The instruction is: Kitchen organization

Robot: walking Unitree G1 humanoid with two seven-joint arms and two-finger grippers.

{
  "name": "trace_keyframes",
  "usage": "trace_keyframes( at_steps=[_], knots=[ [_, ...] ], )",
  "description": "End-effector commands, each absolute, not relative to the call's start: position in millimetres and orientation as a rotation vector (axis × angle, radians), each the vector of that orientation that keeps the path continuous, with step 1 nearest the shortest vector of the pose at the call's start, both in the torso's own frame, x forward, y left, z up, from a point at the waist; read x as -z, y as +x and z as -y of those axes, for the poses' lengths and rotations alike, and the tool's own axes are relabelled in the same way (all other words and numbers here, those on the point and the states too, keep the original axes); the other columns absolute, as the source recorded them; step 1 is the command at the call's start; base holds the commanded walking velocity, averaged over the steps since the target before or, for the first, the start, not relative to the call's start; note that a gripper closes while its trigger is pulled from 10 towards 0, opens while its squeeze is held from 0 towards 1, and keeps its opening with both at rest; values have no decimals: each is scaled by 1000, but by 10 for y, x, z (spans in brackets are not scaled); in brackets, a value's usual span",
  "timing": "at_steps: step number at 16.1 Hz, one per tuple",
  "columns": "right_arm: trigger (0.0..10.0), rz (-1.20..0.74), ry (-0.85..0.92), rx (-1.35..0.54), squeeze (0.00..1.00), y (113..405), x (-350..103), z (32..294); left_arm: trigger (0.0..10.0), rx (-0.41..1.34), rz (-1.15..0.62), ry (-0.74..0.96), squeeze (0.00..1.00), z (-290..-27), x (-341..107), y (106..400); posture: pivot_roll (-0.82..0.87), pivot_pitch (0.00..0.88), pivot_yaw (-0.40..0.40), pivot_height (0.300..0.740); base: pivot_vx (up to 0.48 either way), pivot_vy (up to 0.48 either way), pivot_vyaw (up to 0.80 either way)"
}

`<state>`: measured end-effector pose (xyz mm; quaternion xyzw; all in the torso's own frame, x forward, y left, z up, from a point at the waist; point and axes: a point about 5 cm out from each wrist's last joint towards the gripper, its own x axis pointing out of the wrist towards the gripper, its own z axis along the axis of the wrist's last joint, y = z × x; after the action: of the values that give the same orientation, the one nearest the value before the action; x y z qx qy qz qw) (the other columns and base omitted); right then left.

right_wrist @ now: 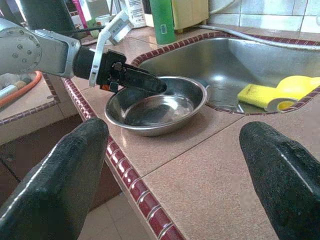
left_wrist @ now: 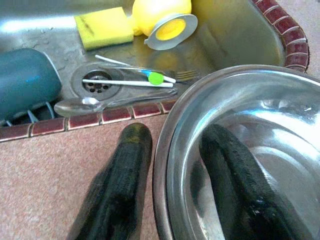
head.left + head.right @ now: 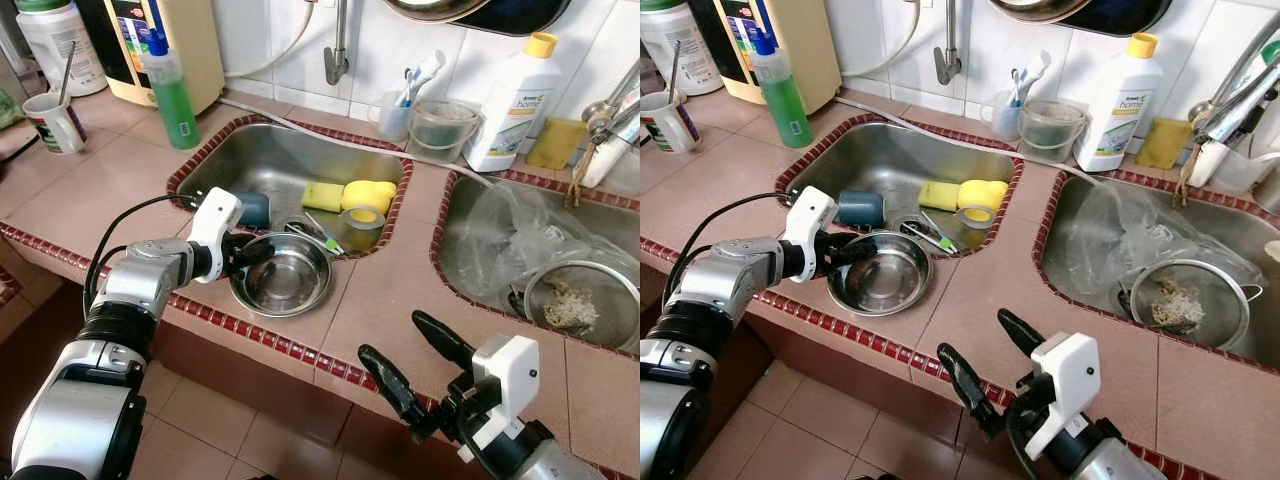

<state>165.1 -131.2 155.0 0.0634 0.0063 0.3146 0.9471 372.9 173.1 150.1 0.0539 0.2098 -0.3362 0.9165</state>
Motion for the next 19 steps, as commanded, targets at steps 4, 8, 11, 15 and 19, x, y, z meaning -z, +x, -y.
trace_keyframes(
  at_steps=[4,8,11,15,19],
  knots=[
    [10000,-5,126,-652,0,1639,-1574,1325,0,716,-445,137,0,-1733,-1508,3723,-231,75,44,740,0,0,0],
    [10000,-3,117,-651,0,1662,-1582,1353,0,727,-448,139,0,-1733,-1502,3717,-230,77,44,740,0,0,0],
    [10000,-6,119,-655,0,1652,-1580,1350,0,732,-453,139,0,-1737,-1501,3712,-229,82,43,740,0,0,0],
    [10000,-9,124,-654,0,1662,-1581,1365,0,763,-454,81,0,-1715,-1511,3693,-226,90,37,740,0,0,0],
    [10000,28,142,-629,0,1766,-1640,1397,0,781,-424,-92,0,-1665,-1622,3711,-226,93,38,740,0,0,0]
  ],
)
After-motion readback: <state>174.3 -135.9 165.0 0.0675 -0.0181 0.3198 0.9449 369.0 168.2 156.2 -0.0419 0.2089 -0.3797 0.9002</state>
